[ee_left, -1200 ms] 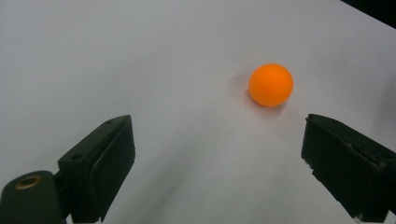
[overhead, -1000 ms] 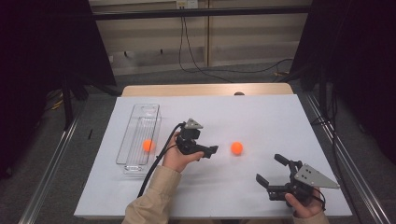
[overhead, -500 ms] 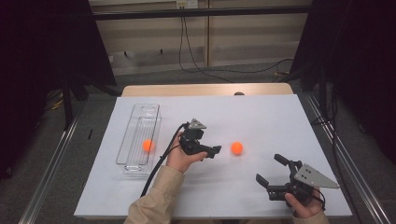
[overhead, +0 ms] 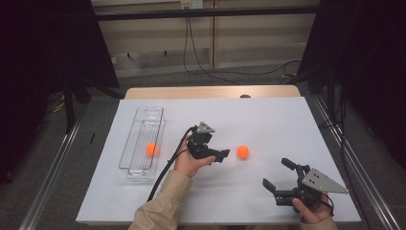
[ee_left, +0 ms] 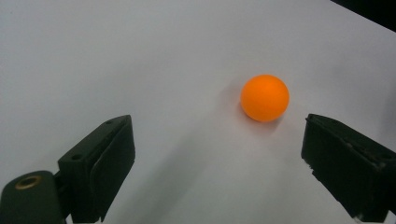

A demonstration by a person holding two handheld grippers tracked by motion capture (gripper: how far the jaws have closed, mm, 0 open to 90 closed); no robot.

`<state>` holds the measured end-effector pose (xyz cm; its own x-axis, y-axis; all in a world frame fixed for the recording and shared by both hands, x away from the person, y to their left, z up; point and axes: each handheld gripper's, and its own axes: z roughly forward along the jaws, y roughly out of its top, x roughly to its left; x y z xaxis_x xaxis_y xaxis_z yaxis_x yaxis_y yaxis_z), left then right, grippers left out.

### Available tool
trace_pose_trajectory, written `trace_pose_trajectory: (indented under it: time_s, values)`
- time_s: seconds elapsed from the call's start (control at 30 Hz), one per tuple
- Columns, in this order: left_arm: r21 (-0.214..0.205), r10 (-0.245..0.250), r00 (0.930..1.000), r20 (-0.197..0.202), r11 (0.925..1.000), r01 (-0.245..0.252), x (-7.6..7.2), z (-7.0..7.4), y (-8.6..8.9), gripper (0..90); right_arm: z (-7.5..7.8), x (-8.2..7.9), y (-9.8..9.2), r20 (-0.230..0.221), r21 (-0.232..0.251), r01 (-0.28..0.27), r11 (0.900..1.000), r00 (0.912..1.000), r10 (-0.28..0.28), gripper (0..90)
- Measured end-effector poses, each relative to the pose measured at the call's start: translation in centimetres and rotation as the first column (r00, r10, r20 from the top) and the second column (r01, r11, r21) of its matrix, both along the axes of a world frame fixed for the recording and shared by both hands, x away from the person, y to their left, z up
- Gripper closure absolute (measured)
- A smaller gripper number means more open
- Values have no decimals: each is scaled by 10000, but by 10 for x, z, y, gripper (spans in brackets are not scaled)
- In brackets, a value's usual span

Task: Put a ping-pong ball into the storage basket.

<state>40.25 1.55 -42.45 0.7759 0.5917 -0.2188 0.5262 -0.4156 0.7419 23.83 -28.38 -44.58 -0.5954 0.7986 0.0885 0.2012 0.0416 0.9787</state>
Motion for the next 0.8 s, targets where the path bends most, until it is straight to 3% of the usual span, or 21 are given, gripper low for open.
trace_pose_trajectory:
  time_s: [0.8]
  values:
    - [55, -151, 9998, 156, 9999, 151, 0, -7, -14, 97, 0, 0, 0, 13, -18, -6, 10000, 10000, 6, 24]
